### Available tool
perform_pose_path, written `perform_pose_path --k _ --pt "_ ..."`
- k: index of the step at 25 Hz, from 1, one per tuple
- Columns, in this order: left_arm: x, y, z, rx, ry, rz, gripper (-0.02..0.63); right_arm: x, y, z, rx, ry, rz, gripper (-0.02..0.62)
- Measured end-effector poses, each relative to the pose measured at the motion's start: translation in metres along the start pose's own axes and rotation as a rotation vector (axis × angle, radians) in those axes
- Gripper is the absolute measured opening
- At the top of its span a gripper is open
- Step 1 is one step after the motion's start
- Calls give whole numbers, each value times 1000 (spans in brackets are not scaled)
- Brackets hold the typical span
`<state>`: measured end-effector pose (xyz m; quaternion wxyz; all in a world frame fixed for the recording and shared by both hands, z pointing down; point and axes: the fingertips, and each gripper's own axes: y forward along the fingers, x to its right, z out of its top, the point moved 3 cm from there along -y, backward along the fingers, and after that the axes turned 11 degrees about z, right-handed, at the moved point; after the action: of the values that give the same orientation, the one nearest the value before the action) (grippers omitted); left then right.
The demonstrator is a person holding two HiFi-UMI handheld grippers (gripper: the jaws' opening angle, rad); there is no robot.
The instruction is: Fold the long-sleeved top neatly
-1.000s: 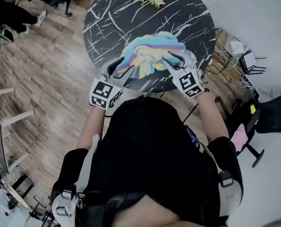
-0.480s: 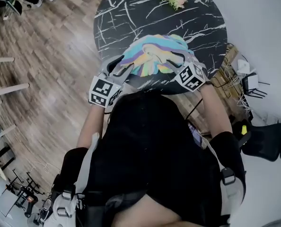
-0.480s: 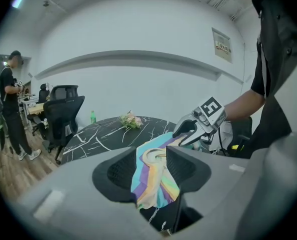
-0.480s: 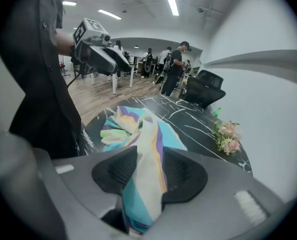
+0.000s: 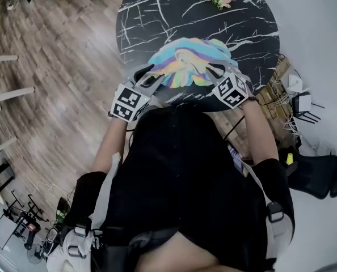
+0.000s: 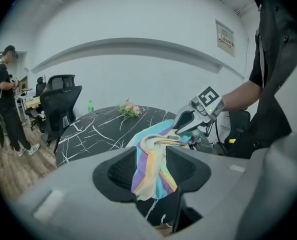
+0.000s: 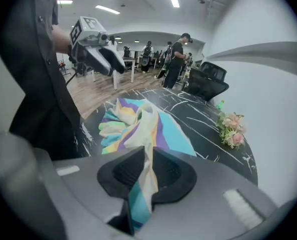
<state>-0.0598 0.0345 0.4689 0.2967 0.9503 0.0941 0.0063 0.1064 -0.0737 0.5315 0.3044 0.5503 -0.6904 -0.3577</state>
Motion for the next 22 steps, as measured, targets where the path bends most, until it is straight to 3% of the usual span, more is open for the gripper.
perform_pose_path --k 4,13,17,22 --pt "4 14 -1 -9 32 -36 193 5 -19 9 98 66 -53 27" --pt "29 62 -15 -87 164 -134 193 30 -77 44 355 211 -187 25" --pt "44 80 -30 -130 238 -160 207 36 -93 53 411 227 -225 25" --pt "48 94 -45 -174 355 -126 218 37 -101 55 443 247 -223 25"
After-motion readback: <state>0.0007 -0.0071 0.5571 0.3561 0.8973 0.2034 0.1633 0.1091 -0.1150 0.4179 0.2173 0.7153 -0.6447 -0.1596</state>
